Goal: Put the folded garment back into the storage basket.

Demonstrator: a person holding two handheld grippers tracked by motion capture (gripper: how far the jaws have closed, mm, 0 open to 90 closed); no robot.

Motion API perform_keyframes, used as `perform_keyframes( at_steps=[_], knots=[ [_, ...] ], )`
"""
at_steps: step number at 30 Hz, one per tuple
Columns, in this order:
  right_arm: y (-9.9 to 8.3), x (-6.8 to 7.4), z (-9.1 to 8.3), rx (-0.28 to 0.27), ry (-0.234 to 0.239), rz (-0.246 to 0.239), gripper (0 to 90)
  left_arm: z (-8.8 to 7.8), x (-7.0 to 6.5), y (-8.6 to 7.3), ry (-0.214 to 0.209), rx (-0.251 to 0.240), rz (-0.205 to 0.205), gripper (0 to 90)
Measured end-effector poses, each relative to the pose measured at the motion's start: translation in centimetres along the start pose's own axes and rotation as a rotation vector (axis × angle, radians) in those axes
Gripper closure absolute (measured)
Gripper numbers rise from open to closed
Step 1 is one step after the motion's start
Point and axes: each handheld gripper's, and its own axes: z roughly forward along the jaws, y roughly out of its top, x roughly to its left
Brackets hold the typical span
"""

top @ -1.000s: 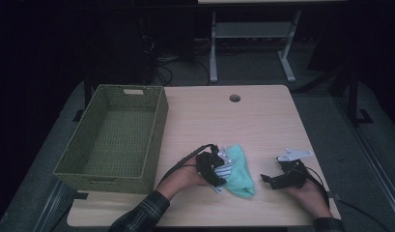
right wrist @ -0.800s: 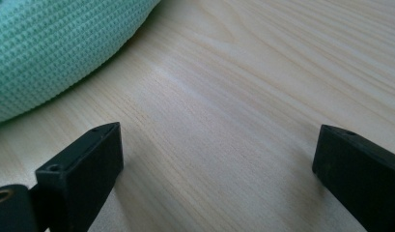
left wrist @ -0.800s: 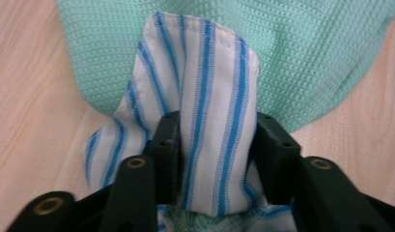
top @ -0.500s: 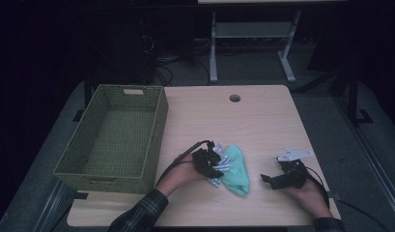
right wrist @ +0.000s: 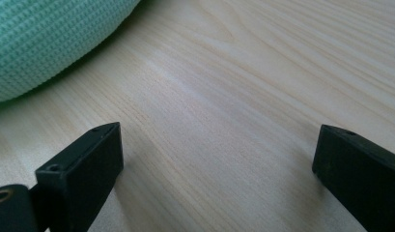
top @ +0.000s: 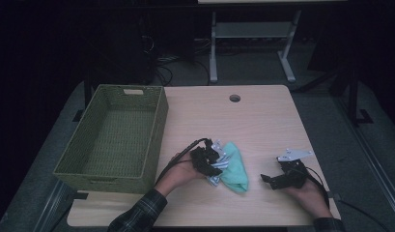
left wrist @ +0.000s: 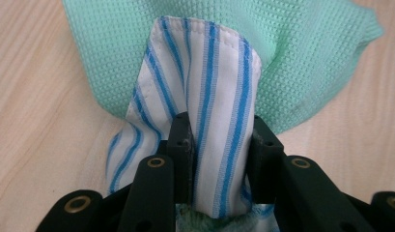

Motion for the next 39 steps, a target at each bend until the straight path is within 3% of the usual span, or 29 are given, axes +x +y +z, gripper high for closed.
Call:
perform_keyframes(
  at_steps=[7, 14, 18, 21, 39],
  knots=[
    [0.0, 0.0, 0.0, 0.003, 0.0, 0.005, 3.6, -1.7, -0.1, 0.5, 0.006, -0.011, -0.005, 68.0],
    [0.0, 0.0, 0.0, 0.003, 0.0, 0.006, 3.6, -3.7, 0.2, 0.6, -0.001, -0.04, -0.034, 67.9],
    [0.0, 0.0, 0.0, 0.002, 0.0, 0.006, 3.6, -4.7, 0.5, 0.8, 0.009, -0.028, -0.027, 67.9],
    [0.0, 0.0, 0.0, 0.003, 0.0, 0.006, 3.6, -5.4, 0.5, 0.8, -0.001, -0.048, -0.05, 67.9],
    [0.0, 0.0, 0.0, 0.005, -0.005, 0.013, 1.9, -9.1, 1.0, 1.1, 0.027, -0.042, -0.049, 67.6]
  ],
)
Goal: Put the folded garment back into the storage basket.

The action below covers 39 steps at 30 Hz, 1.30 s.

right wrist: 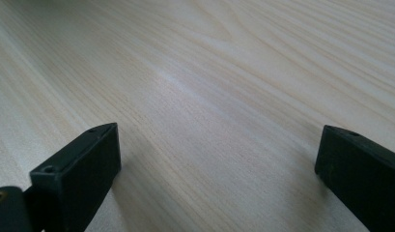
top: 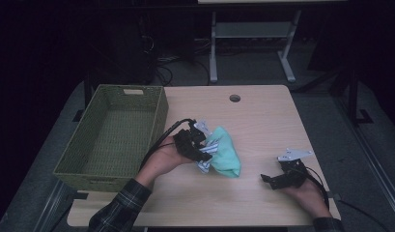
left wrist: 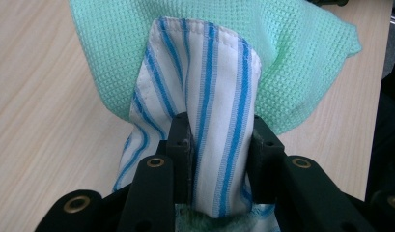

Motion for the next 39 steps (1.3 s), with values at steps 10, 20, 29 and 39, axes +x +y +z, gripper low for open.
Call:
perform_keyframes(
  at_steps=[10, 20, 29, 39],
  knots=[
    [0.0, 0.0, 0.0, 0.0, -0.001, 0.002, 1.9, -2.4, 0.7, -0.1, 0.028, -0.003, -0.01, 67.5],
    [0.0, 0.0, 0.0, 0.0, -0.001, 0.001, 1.9, -4.6, 1.4, -0.7, 0.067, -0.017, -0.028, 67.3],
    [0.0, 0.0, 0.0, -0.002, -0.005, 0.003, 1.9, -6.3, 2.2, -1.6, 0.101, -0.034, -0.054, 67.3],
    [0.0, 0.0, 0.0, -0.001, -0.009, 0.008, 1.9, -8.3, 2.9, -2.6, 0.144, -0.045, -0.086, 67.3]
  ],
)
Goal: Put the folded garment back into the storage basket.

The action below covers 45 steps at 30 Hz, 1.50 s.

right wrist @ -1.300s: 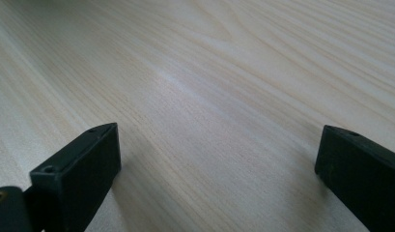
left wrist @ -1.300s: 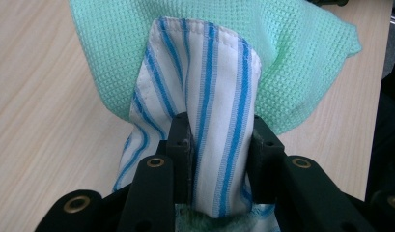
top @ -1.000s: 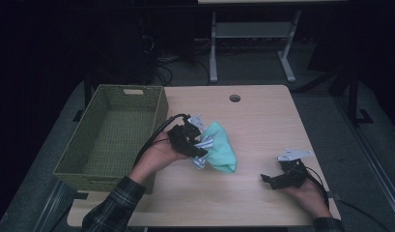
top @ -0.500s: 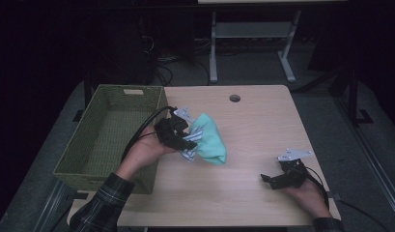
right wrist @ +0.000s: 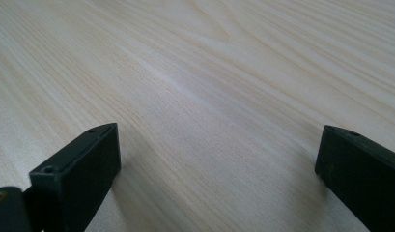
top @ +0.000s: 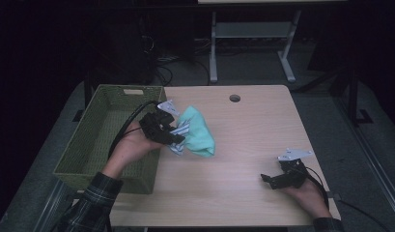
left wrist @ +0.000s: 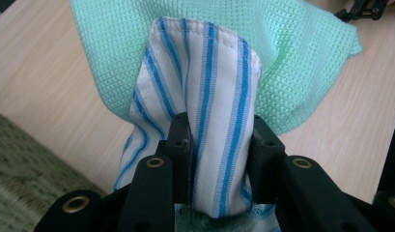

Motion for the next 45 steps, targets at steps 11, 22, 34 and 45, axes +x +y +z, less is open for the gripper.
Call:
perform_keyframes(
  at_steps=[11, 22, 34, 45],
  knots=[
    [0.0, 0.0, 0.0, 0.001, -0.001, 0.002, 1.9, -1.8, 1.2, -0.9, 0.04, -0.006, -0.041, 67.3],
    [0.0, 0.0, 0.0, 0.001, -0.001, 0.002, 1.9, -3.5, 3.0, -2.5, 0.097, -0.015, -0.094, 67.3],
    [0.0, 0.0, 0.0, 0.001, -0.001, 0.002, 2.0, -4.9, 4.6, -4.3, 0.147, -0.025, -0.161, 67.2],
    [0.0, 0.0, 0.0, 0.0, -0.001, 0.002, 1.9, -6.0, 6.0, -6.8, 0.186, -0.041, -0.234, 67.2]
  ],
)
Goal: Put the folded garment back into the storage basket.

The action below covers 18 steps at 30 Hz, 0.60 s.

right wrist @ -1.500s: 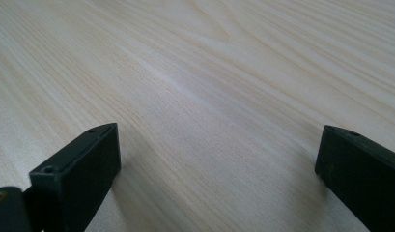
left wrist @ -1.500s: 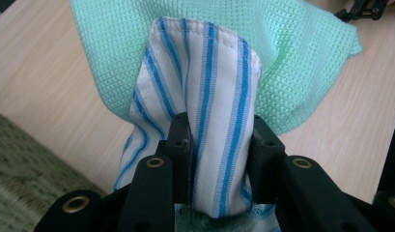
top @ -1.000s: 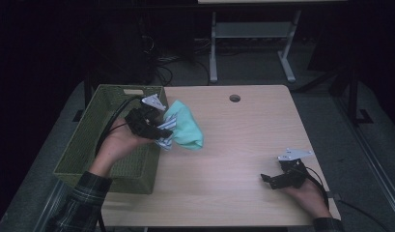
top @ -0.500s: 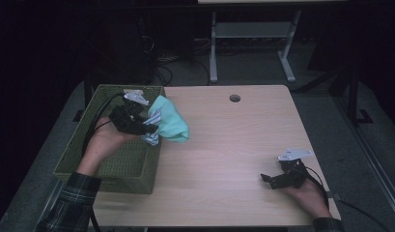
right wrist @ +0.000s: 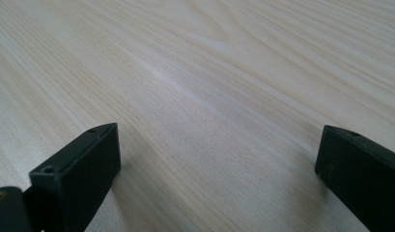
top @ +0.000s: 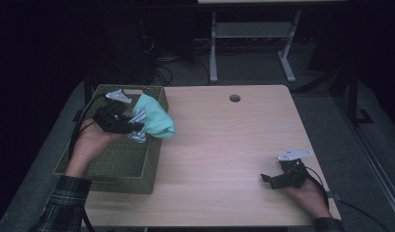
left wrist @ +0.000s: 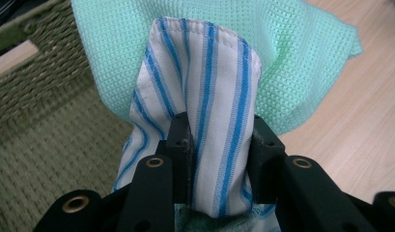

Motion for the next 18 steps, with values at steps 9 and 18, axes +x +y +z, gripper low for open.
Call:
perform_keyframes(
  at_steps=[9, 18],
  knots=[
    [0.0, 0.0, 0.0, 0.0, -0.002, 0.002, 2.0, -0.4, 1.9, -2.3, 0.032, -0.013, -0.071, 67.2],
    [0.0, 0.0, 0.0, 0.001, -0.002, 0.001, 2.0, -0.5, 3.8, -4.8, 0.069, -0.011, -0.139, 67.2]
  ],
)
